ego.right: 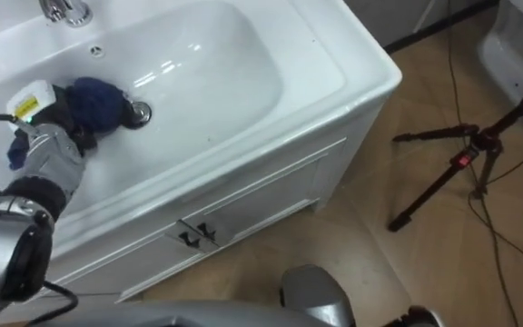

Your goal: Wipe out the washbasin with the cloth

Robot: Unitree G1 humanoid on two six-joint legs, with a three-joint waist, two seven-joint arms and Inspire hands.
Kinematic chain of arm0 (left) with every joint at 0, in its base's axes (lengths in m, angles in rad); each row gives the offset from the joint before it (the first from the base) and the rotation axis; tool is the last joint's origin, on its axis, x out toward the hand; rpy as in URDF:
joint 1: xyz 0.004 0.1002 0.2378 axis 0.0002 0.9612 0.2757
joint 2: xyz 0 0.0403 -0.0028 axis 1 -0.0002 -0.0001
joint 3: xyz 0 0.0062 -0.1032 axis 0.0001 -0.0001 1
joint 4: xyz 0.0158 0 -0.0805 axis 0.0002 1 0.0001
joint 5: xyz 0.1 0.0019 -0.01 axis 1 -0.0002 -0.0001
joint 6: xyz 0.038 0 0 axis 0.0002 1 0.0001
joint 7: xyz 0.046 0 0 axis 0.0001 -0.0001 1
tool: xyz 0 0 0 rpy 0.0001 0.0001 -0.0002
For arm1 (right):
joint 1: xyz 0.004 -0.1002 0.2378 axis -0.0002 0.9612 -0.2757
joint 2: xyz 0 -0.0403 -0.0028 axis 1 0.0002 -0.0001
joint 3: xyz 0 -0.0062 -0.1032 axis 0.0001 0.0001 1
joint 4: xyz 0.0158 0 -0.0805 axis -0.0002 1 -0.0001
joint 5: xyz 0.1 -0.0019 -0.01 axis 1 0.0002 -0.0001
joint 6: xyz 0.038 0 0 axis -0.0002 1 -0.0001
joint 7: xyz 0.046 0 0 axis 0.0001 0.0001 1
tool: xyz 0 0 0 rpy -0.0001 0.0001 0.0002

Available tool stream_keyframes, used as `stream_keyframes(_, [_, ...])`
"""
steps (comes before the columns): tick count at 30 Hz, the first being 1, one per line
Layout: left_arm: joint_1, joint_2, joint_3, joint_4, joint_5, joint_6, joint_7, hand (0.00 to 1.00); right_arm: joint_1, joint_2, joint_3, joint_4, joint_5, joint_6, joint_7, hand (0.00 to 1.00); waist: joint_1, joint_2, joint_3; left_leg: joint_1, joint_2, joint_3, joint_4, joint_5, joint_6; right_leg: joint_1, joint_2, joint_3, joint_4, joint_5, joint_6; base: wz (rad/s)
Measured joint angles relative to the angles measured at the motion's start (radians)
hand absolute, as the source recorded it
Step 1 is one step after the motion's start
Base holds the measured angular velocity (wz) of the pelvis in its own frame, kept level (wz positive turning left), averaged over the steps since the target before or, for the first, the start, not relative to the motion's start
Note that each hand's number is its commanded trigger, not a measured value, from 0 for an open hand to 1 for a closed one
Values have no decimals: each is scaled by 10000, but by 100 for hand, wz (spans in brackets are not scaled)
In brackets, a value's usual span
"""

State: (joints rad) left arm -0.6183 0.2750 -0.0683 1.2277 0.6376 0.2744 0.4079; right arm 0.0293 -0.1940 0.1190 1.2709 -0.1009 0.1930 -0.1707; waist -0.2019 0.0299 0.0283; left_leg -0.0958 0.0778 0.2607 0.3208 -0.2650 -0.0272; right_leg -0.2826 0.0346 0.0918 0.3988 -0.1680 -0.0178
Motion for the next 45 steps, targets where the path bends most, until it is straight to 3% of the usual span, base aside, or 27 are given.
stream_keyframes(6, [-708, 218, -352, 666, -1166, -184, 556, 100, -370, 0, 778, 212, 267, -201, -161, 0, -271, -220, 157, -745, -30, -2, 513, 47, 73, -659, -146, -116, 359, 47, 31, 4])
stream_keyframes(12, [-964, 229, -353, 654, -1592, -364, 1003, 100, -694, 49, 1236, 576, 633, -169, -121, 0, -468, -237, 167, -1310, -99, -3, 661, 120, 210, -1112, -258, -138, 354, 269, 221, 2])
stream_keyframes(15, [-983, 220, -369, 604, -1748, -397, 1142, 100, -849, 59, 1227, 580, 650, -170, -37, 0, -666, -224, 163, -1475, -121, 0, 750, 83, 268, -1248, -315, -170, 385, 396, 138, 3])
stream_keyframes(18, [-1022, 205, -853, 621, -1757, -398, 1210, 100, -1070, 64, 1241, 643, 652, -197, -10, 0, -965, -199, 172, -1523, -128, -4, 811, 66, 307, -1236, -335, -168, 361, 452, 174, 2])
stream_keyframes(22, [-1237, -82, -1157, 663, -1756, -485, 1227, 100, -1302, 48, 1367, 720, 596, -310, -4, 0, -1226, -147, 244, -1543, -146, 28, 867, 39, 352, -1253, -333, -107, 352, 474, 212, -3])
stream_keyframes(29, [-1809, -522, -1858, 491, -1758, -688, 1354, 100, -1394, 52, 1606, 895, 796, -417, 16, 0, -1302, -120, 253, -1748, -153, 39, 864, 36, 353, -1487, -323, -92, 336, 470, 213, -1])
stream_keyframes(34, [-2466, -870, -2546, 490, -1757, -1135, 1345, 100, -1487, 9, 1773, 924, 741, -581, 214, 0, -1571, 15, 335, -1731, -181, 142, 733, 28, 366, -1549, -306, 27, 356, 458, 232, -4])
stream_keyframes(36, [-2570, -885, -2660, 488, -1751, -1214, 1350, 100, -1488, -32, 1777, 930, 710, -617, 214, 0, -1630, 109, 379, -1709, -190, 193, 682, 28, 367, -1557, -303, 67, 353, 450, 246, -9])
stream_keyframes(45, [-2579, -856, -2924, 479, -1687, -1341, 1353, 100, -1502, -35, 1826, 928, 568, -705, 222, 0, -1619, 153, 377, -1709, -219, 210, 609, 16, 391, -1567, -311, 126, 319, 422, 292, 0])
